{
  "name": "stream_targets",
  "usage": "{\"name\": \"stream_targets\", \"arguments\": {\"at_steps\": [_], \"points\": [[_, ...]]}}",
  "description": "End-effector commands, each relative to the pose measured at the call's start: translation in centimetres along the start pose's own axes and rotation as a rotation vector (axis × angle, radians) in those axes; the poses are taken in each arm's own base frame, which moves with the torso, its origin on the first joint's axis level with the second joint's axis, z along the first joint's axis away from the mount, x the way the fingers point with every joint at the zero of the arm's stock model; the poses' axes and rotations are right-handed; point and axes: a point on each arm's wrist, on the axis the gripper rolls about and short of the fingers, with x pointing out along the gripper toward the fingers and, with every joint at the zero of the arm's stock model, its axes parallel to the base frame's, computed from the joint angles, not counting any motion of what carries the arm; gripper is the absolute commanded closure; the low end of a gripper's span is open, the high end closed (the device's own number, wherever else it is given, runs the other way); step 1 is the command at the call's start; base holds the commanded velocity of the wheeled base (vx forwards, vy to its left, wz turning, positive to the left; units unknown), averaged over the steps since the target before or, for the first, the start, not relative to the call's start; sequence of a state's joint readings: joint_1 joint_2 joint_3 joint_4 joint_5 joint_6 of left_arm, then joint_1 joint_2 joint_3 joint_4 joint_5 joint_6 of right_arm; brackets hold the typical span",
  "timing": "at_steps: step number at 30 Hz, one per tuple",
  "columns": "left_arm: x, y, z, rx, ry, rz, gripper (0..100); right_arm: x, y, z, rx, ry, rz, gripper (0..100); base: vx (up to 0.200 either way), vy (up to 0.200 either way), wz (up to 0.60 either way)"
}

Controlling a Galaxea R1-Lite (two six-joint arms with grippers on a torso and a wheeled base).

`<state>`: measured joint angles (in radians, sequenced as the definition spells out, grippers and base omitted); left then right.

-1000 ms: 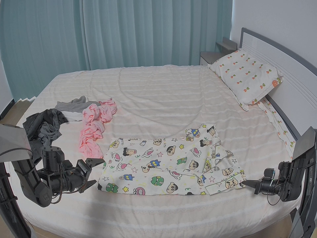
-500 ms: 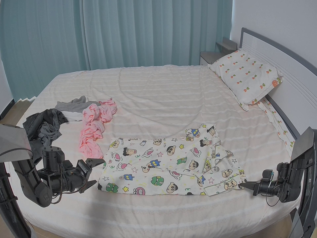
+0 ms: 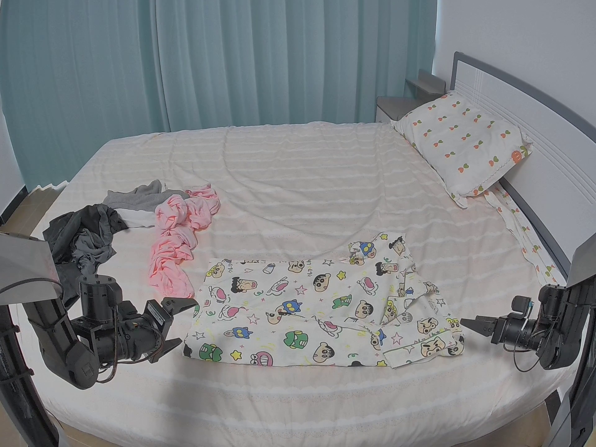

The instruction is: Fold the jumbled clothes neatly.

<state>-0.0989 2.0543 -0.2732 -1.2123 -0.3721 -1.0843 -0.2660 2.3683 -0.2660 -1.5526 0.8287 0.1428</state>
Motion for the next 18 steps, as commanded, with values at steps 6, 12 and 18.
{"name": "stream_targets", "arguments": {"at_steps": [6, 12, 18], "points": [[0.3, 0.1, -0.2, 0.004, -0.004, 0.01, 0, 2.3, 5.8, 0.9, 0.108, 0.032, 0.08, 0, 0.0, 0.0, 0.0], [0.3, 0.1, -0.2, 0.004, -0.004, 0.01, 0, 5.9, 6.8, -1.4, 0.213, 0.124, 0.095, 0, 0.0, 0.0, 0.0], [0.3, 0.0, -0.3, 0.006, 0.001, 0.01, 0, 7.7, 4.9, -2.9, 0.22, 0.129, 0.019, 0, 0.0, 0.0, 0.0]]}}
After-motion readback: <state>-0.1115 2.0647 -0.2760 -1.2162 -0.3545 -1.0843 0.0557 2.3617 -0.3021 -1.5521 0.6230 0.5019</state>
